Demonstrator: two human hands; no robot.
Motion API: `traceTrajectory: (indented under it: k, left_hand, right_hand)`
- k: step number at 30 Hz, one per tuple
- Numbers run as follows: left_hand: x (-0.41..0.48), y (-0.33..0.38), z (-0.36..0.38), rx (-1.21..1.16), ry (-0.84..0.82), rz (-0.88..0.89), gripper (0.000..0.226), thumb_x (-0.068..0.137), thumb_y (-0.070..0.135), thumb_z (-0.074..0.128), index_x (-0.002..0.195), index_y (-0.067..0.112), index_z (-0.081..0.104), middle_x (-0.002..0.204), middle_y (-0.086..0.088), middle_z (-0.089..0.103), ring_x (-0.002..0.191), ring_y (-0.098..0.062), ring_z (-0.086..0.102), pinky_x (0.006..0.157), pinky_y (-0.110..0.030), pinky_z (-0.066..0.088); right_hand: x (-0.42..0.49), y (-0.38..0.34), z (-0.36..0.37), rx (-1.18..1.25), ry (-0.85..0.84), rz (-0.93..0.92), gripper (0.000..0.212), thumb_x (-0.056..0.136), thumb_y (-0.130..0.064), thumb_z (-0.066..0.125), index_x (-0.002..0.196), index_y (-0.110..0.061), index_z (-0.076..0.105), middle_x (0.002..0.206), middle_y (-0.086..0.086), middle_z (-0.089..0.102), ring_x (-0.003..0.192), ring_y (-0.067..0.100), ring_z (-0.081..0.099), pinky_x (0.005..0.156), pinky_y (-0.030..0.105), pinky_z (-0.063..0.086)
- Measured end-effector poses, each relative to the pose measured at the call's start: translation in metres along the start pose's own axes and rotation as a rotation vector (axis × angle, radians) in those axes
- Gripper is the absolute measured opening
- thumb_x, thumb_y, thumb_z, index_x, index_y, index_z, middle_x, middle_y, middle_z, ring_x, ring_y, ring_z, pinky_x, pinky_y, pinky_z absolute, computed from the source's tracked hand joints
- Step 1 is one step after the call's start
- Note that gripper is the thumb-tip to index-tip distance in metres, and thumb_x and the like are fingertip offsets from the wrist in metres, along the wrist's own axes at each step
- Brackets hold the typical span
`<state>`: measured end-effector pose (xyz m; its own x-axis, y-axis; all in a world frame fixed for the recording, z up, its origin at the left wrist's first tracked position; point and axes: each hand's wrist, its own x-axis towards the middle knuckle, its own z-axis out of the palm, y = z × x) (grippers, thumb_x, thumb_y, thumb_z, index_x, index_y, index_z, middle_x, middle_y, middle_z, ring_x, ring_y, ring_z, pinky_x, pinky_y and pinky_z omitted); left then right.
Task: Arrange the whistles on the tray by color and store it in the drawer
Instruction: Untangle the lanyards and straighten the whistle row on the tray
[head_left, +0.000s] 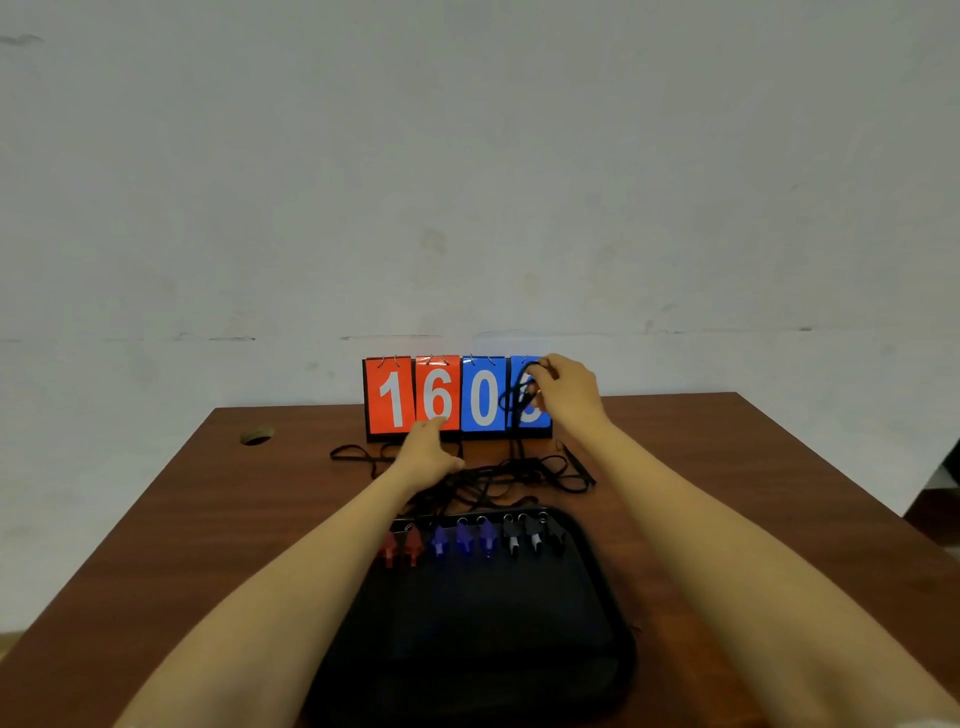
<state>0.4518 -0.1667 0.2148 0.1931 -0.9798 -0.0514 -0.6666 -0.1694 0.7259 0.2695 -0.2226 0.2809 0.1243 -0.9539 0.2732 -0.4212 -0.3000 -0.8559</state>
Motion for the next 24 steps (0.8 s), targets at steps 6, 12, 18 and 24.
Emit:
traceTrajectory:
  k: [6,12,18,24]
  left_hand:
    - [0.001,0.029,0.024,-0.278,-0.141,0.164,0.058,0.089,0.025,0.063,0.140,0.017,0.037,0.116,0.002,0.057,0.082,-0.013,0.062,0.071,-0.019,0.051]
    - [-0.006,0.024,0.009,-0.344,0.021,0.162,0.009,0.095,0.014,0.052,0.102,0.012,0.057,0.089,-0.004,0.063,0.056,-0.009,0.050,0.056,-0.017,0.047]
    - [-0.028,0.021,-0.013,-0.459,-0.170,0.126,0.041,0.083,0.015,0.070,0.118,0.019,0.049,0.096,-0.003,0.068,0.061,-0.013,0.056,0.067,-0.026,0.051]
    - [-0.051,0.036,-0.014,-0.368,-0.032,0.218,0.044,0.086,0.035,0.065,0.126,0.022,0.050,0.115,0.007,0.057,0.062,-0.012,0.056,0.071,-0.028,0.054]
  right_hand:
    - [0.006,-0.017,-0.001,0.156,0.016,-0.094,0.015,0.097,-0.016,0.050,0.087,-0.009,0.059,0.072,0.002,0.061,0.047,0.003,0.057,0.049,0.011,0.049]
    - [0.004,-0.008,-0.010,0.039,0.041,-0.107,0.014,0.096,-0.017,0.052,0.089,-0.008,0.061,0.078,0.007,0.065,0.046,-0.002,0.058,0.058,0.025,0.055]
    - [-0.017,0.002,-0.001,-0.172,-0.059,-0.128,0.021,0.096,-0.021,0.052,0.103,-0.007,0.066,0.084,0.009,0.069,0.072,0.021,0.065,0.073,0.033,0.055]
    - [-0.046,-0.010,0.004,-0.351,-0.199,-0.258,0.022,0.094,-0.026,0.054,0.101,-0.011,0.069,0.091,0.010,0.069,0.079,0.027,0.066,0.080,0.043,0.054]
